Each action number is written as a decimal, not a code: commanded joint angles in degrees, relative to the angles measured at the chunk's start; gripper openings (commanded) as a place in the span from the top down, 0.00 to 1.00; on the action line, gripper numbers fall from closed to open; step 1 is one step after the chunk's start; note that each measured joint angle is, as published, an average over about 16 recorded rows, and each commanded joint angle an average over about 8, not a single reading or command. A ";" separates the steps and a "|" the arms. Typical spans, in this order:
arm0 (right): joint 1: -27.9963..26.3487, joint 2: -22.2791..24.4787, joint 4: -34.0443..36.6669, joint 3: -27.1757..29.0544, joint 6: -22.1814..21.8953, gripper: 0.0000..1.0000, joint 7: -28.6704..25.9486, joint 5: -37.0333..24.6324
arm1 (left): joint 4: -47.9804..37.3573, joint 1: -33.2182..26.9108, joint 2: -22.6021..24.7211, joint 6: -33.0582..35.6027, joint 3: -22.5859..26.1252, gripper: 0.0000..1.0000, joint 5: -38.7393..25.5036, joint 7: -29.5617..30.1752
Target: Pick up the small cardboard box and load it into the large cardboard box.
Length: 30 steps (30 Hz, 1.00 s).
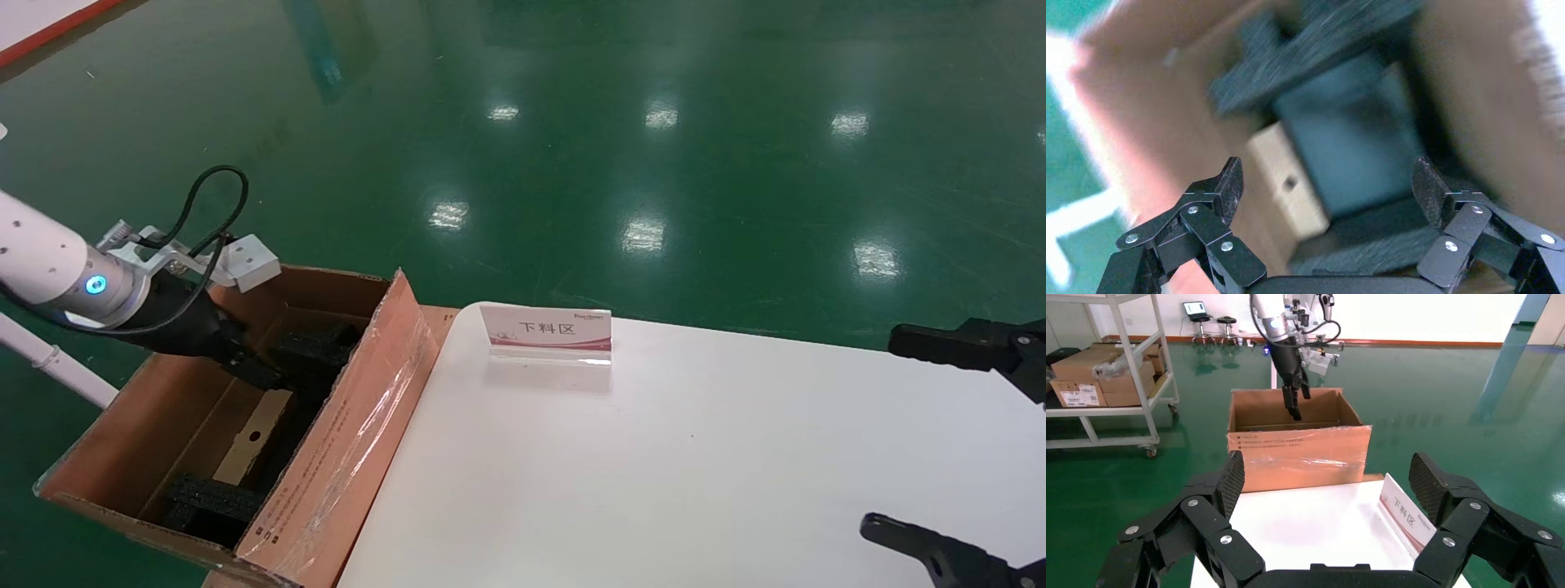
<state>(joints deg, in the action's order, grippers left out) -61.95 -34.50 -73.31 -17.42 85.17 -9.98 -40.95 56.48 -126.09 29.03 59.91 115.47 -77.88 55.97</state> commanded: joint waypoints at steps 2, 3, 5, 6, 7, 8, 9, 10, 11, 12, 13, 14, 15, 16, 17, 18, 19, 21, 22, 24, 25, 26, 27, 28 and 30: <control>0.00 0.00 0.00 -0.01 0.00 0.00 0.00 0.01 | 3.66 -0.84 -3.43 -0.83 -1.97 0.00 3.62 -6.18; 0.00 0.00 0.00 -0.01 0.00 0.00 0.01 0.01 | 4.08 -0.84 -4.11 -0.73 -2.53 0.00 4.92 -8.11; 0.00 0.01 0.00 -0.02 -0.01 0.00 0.01 0.01 | 4.60 -0.73 -5.31 -0.31 -3.60 0.00 7.64 -11.99; -0.01 0.01 0.00 -0.02 -0.01 0.00 0.01 0.01 | 4.76 -0.64 -5.80 -0.02 -4.12 0.00 9.02 -13.83; -0.01 0.01 0.00 -0.02 -0.01 0.00 0.01 0.01 | 4.82 -0.51 -6.29 0.35 -4.64 0.00 10.48 -15.73; -0.01 0.01 0.00 -0.02 -0.01 0.00 0.01 0.02 | 4.80 -0.36 -6.73 0.78 -5.14 0.00 11.93 -17.60; -0.01 0.01 0.00 -0.03 -0.01 0.00 0.01 0.02 | 4.70 -0.19 -7.10 1.25 -5.62 0.00 13.36 -19.38; -0.01 0.01 0.00 -0.03 -0.01 0.00 0.01 0.02 | 4.50 0.02 -7.43 1.82 -6.11 0.00 14.88 -21.20; -0.01 0.01 0.00 -0.03 -0.01 0.00 0.02 0.02 | 4.19 0.27 -7.71 2.43 -6.56 0.00 16.37 -22.98; -0.01 0.01 0.00 -0.03 -0.01 0.00 0.02 0.02 | 3.77 0.55 -7.89 3.05 -6.97 0.00 17.78 -24.64; -0.01 0.01 0.00 -0.04 -0.01 0.00 0.02 0.02 | 3.23 0.87 -8.02 3.77 -7.37 0.00 19.24 -26.31; -0.01 0.02 0.00 -0.04 -0.02 0.00 0.02 0.03 | 2.59 1.22 -8.09 4.54 -7.74 0.00 20.65 -27.94; -0.01 0.02 0.00 -0.04 -0.02 0.00 0.02 0.03 | 1.86 1.57 -8.08 5.30 -8.06 0.00 21.92 -29.45; -0.01 0.02 0.00 -0.04 -0.02 0.00 0.02 0.03 | 1.22 1.88 -8.06 5.96 -8.33 0.00 23.01 -30.71; -0.01 0.02 0.00 -0.05 -0.02 0.00 0.02 0.03 | 0.66 2.14 -8.03 6.53 -8.54 0.00 23.91 -31.73; -0.01 0.02 0.00 -0.05 -0.02 0.00 0.02 0.03 | -0.02 2.43 -7.98 7.13 -8.78 0.00 24.85 -32.86; -0.01 0.02 0.01 -0.05 -0.02 0.00 0.03 0.03 | -0.72 2.70 -7.91 7.69 -8.98 0.00 25.66 -33.78; -0.01 0.02 0.01 -0.05 -0.03 0.00 0.03 0.03 | -1.60 3.05 -7.77 8.36 -9.24 0.00 26.54 -34.84; 0.00 0.02 0.01 -0.05 -0.03 0.00 0.03 0.03 | -1.92 3.23 -7.73 8.61 -9.42 0.00 26.88 -35.17; 0.00 0.02 0.02 -0.05 -0.04 0.00 0.03 0.02 | -2.31 3.63 -7.65 8.99 -9.94 0.00 27.41 -35.62; 0.00 0.02 0.02 -0.05 -0.04 0.00 0.04 0.02 | -2.51 4.03 -7.56 9.27 -10.46 0.00 27.73 -35.94; 0.00 0.02 0.03 -0.05 -0.04 0.00 0.04 0.02 | -2.47 4.46 -7.43 9.42 -11.06 0.00 27.81 -35.94; 0.00 0.02 0.03 -0.05 -0.04 0.00 0.04 0.02 | -2.30 4.99 -7.31 9.56 -11.82 0.00 27.87 -35.97; 0.00 0.02 0.04 -0.05 -0.04 0.00 0.04 0.02 | -2.24 5.73 -7.16 9.87 -12.90 0.00 28.18 -36.21; -0.01 0.02 0.04 -0.06 -0.04 0.00 0.05 0.03 | -1.71 7.33 -6.80 10.30 -15.26 0.00 28.39 -36.46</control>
<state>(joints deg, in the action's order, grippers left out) -61.96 -34.48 -73.27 -17.48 85.13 -9.93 -40.92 55.05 -118.20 22.36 70.31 99.37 -49.52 19.47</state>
